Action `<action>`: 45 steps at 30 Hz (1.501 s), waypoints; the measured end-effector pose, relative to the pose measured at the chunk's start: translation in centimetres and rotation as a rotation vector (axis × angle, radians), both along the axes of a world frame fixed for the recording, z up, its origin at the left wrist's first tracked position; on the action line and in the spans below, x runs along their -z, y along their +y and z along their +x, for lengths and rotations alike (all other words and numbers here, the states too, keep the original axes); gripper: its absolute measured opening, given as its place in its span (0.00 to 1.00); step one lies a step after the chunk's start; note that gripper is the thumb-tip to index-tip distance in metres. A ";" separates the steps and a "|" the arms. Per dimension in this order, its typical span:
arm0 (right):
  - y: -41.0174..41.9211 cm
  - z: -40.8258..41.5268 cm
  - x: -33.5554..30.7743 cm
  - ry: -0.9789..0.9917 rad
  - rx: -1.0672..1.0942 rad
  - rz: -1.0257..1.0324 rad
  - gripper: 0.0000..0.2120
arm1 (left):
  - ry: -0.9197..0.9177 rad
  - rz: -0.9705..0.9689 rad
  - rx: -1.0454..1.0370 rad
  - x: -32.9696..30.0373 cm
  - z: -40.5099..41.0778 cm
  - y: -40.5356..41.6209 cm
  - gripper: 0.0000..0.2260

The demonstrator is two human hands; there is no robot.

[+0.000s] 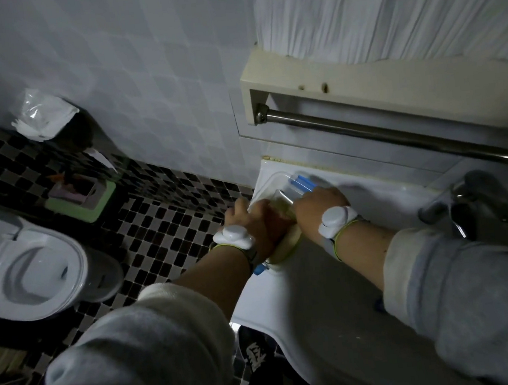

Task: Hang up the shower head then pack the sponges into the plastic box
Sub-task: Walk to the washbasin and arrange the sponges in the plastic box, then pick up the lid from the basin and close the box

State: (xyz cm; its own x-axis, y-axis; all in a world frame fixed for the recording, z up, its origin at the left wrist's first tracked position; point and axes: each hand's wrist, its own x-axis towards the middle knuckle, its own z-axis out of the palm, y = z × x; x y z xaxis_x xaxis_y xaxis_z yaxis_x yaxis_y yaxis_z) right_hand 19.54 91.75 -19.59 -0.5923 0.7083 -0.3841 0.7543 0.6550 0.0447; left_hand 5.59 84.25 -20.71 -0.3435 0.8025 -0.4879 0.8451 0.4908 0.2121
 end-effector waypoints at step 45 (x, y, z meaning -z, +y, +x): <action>-18.7 25.3 5.5 0.434 0.922 -0.120 0.08 | -0.004 0.100 0.655 1.0 19.3 -9.6 0.23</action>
State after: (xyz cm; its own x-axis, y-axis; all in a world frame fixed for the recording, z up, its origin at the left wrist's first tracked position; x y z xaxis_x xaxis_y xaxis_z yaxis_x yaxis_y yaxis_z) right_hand 44.83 73.09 -25.06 0.0584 0.9293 -0.3647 0.9018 -0.2059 -0.3800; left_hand 24.90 74.63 -21.72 0.2330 0.8863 -0.4002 0.9610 -0.1469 0.2342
